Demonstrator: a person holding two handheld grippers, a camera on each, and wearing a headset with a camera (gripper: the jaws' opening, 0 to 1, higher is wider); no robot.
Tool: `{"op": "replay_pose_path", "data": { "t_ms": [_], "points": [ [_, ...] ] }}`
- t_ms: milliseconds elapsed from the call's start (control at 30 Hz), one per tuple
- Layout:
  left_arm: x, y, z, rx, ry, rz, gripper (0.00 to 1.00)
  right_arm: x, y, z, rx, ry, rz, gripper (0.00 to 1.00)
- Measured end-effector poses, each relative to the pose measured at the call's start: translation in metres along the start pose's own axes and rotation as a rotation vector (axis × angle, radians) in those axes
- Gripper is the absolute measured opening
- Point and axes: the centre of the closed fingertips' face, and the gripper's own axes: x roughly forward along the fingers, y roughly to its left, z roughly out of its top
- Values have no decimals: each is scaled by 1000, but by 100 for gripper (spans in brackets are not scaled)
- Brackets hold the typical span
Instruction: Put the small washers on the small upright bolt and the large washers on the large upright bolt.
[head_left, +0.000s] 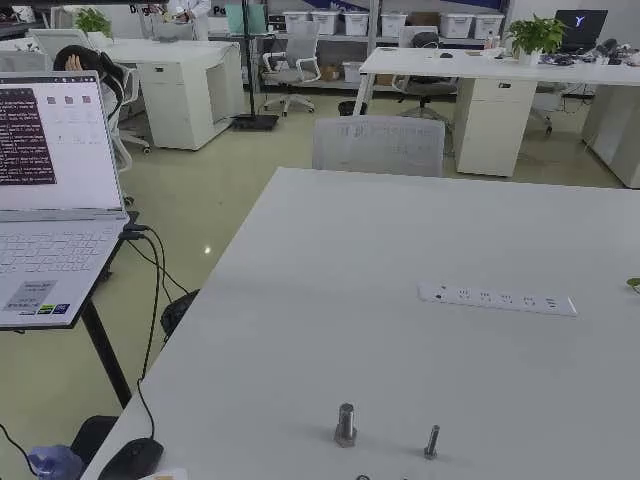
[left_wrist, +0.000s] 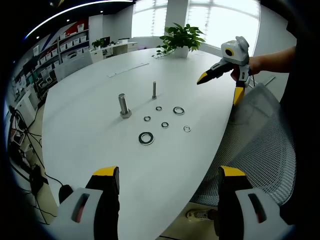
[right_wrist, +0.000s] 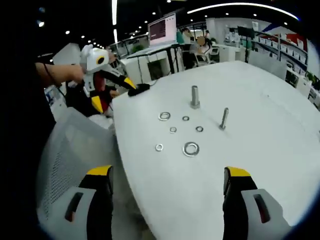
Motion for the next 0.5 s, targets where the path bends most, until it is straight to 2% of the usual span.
{"op": "replay_pose_path", "data": {
  "t_ms": [500],
  "points": [
    [1, -1, -1, 16, 9, 1, 79, 1, 0, 0, -1, -2, 0, 91]
  ]
}}
